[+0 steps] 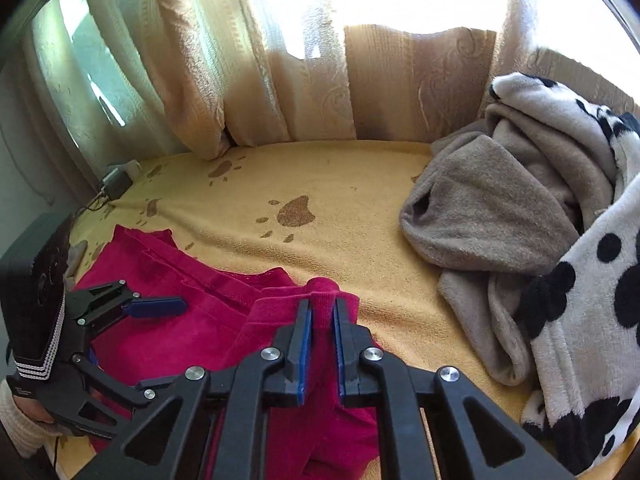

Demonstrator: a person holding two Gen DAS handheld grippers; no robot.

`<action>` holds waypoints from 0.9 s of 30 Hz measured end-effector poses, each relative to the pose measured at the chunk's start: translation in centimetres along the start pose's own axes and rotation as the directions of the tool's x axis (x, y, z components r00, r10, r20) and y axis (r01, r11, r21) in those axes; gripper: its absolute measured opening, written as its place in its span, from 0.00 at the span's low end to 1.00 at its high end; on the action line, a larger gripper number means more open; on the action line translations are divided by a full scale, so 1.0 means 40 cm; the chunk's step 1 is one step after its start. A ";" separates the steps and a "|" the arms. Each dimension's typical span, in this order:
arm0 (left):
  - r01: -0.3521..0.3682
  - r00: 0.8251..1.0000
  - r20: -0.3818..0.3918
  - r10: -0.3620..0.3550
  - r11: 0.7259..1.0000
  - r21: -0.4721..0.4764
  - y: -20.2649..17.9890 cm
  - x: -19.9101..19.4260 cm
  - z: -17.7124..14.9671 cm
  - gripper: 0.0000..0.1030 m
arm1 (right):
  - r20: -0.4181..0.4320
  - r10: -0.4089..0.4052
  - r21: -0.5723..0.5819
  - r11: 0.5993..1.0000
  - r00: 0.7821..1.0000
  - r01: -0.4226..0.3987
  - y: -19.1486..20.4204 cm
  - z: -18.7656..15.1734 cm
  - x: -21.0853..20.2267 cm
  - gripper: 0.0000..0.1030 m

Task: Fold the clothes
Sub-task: 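Grasp the folded sweatshirt edge with the right gripper, then pull the grasped edge straight with the right gripper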

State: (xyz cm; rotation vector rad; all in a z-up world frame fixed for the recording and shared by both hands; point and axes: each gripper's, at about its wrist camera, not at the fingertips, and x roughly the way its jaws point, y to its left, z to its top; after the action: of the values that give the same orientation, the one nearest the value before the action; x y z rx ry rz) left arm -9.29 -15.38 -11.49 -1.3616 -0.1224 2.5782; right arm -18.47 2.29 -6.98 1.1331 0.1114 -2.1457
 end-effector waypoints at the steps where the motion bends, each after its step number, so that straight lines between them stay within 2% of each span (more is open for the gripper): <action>1: 0.001 1.000 0.001 -0.001 1.000 -0.002 0.001 0.000 0.000 0.82 | 0.013 0.015 0.040 0.999 1.000 -0.016 -0.022 -0.003 -0.011 0.33; 2: 0.002 1.000 0.001 -0.002 1.000 -0.005 0.002 0.000 0.001 0.82 | 0.028 0.023 0.076 0.997 0.999 -0.025 -0.043 -0.006 -0.023 0.45; 3: 0.003 1.000 0.001 -0.003 1.000 -0.009 0.003 0.000 0.003 0.82 | 0.048 0.015 0.102 0.995 0.999 -0.020 -0.060 -0.009 -0.037 0.72; 4: 0.003 1.000 0.002 -0.003 1.000 -0.013 0.004 0.001 0.003 0.82 | 0.074 0.008 0.120 0.993 0.997 -0.017 -0.074 -0.013 -0.053 0.81; 5: 0.004 1.000 0.004 -0.004 1.000 -0.018 0.006 0.001 0.004 0.82 | 0.098 0.013 0.134 0.991 0.995 -0.026 -0.087 -0.017 -0.069 0.81; 8: 0.002 1.000 0.005 -0.002 1.000 -0.031 0.010 0.001 0.009 0.82 | 0.155 0.105 0.173 0.976 0.982 -0.132 -0.119 -0.029 -0.107 0.81; 11: -0.050 0.999 0.012 0.050 0.999 -0.012 0.010 0.003 0.012 0.82 | 0.154 0.190 0.186 0.958 0.970 -0.217 -0.134 -0.041 -0.105 0.81; 14: -0.120 0.992 0.031 0.120 0.993 0.001 0.023 0.002 0.010 0.82 | 0.107 0.145 0.155 0.975 0.984 -0.161 -0.124 -0.052 -0.080 0.80; 18: -0.172 0.984 0.042 0.173 0.985 -0.023 0.053 0.000 0.015 0.82 | 0.027 0.046 0.053 0.997 0.999 -0.048 -0.097 -0.057 -0.036 0.62; 19: -0.174 0.984 0.041 0.176 0.984 -0.040 0.066 0.000 0.016 0.82 | 0.013 0.037 0.029 0.999 0.999 -0.037 -0.090 -0.058 -0.026 0.62; 23: -0.183 0.982 0.034 0.187 0.978 -0.097 0.112 0.002 0.022 0.82 | -0.027 0.048 -0.023 0.999 0.998 -0.049 -0.063 -0.048 0.008 0.62; 27: -0.210 0.977 0.032 0.213 0.976 -0.060 0.111 0.009 0.019 0.82 | -0.082 0.070 -0.016 0.997 0.994 -0.072 -0.060 -0.041 0.056 0.61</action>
State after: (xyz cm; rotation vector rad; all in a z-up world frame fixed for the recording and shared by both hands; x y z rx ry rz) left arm -10.81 -19.61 -12.12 -1.4162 -0.0596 2.7959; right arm -19.65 3.51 -10.24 1.1958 0.1266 -2.0328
